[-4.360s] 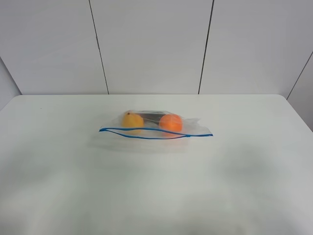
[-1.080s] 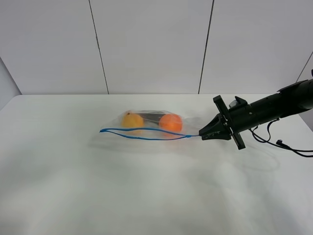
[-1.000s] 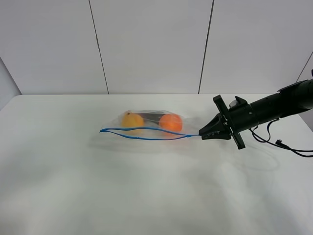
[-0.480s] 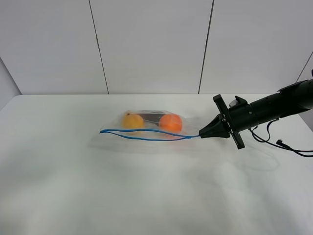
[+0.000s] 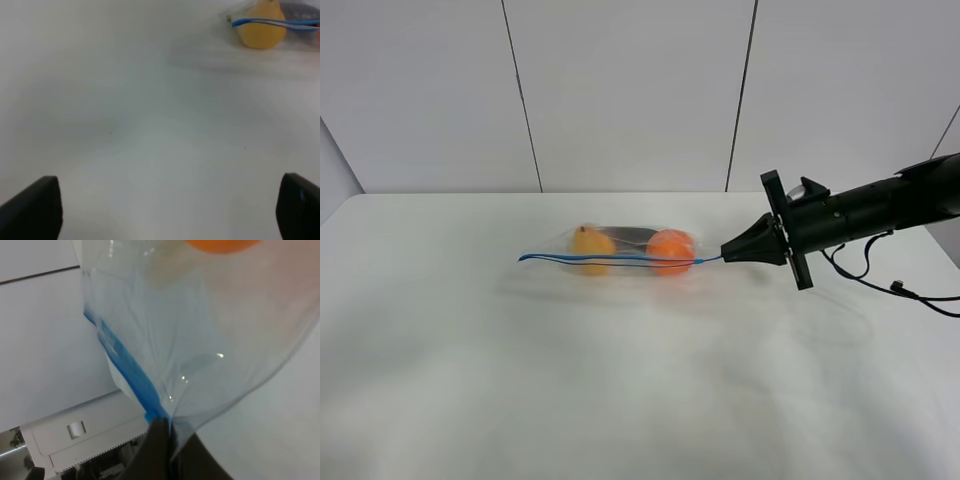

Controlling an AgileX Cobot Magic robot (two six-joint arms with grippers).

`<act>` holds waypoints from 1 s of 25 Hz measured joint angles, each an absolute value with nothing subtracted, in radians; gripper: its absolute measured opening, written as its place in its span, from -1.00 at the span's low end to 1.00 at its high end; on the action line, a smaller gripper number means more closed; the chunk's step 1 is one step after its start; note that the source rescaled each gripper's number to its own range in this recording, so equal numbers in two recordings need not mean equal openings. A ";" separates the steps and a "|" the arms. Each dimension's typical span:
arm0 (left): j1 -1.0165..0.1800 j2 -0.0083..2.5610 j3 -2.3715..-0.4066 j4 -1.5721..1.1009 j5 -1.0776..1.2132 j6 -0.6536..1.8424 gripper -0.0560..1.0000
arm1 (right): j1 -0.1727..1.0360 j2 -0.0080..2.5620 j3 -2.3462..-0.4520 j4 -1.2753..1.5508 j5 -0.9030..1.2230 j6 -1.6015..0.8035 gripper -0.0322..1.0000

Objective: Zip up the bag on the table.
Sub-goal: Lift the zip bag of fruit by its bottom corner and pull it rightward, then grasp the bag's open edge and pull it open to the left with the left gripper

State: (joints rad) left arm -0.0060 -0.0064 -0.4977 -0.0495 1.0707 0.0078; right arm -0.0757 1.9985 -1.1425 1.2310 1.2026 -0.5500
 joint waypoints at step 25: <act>-0.006 0.180 -0.622 -0.061 1.000 0.008 0.97 | -0.050 1.999 -1.143 1.238 1.199 -0.599 -0.94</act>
